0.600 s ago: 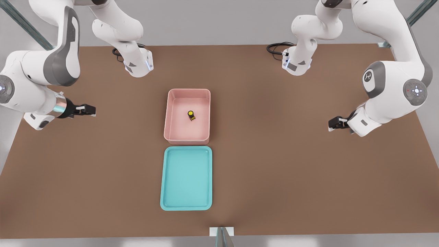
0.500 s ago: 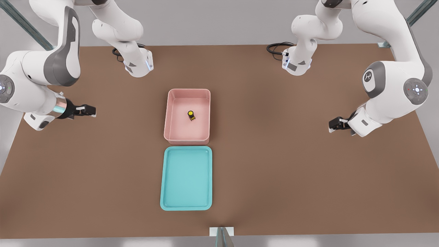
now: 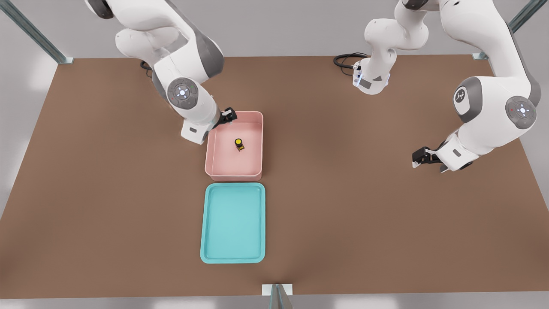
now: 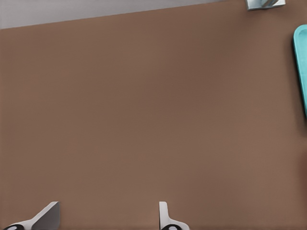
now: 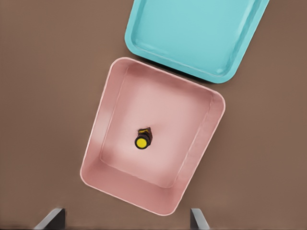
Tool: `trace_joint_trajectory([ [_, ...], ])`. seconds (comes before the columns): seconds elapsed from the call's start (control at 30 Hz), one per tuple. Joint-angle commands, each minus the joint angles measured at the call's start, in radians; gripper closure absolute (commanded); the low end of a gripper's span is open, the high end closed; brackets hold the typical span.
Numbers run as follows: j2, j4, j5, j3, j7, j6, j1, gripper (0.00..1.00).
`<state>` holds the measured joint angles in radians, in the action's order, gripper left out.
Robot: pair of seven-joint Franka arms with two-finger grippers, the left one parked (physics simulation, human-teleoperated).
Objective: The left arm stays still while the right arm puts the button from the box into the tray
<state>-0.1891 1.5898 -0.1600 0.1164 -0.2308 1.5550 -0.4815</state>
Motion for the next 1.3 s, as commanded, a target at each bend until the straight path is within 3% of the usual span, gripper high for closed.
trace_joint_trajectory([
  [0.0,0.007,0.074,0.008,0.006,-0.556,0.145,-0.02,0.03],
  [0.17,0.025,0.317,0.01,0.012,-0.611,0.415,-0.034,0.0],
  [0.33,-0.049,0.335,0.027,0.012,-0.571,0.49,-0.035,0.0],
  [0.63,-0.009,0.602,0.025,0.049,-0.567,0.79,-0.046,0.0],
  [0.93,-0.108,0.592,0.024,0.074,-0.567,0.858,-0.058,0.0],
  [1.27,-0.133,0.624,0.022,0.075,-0.49,0.87,-0.052,0.0],
])
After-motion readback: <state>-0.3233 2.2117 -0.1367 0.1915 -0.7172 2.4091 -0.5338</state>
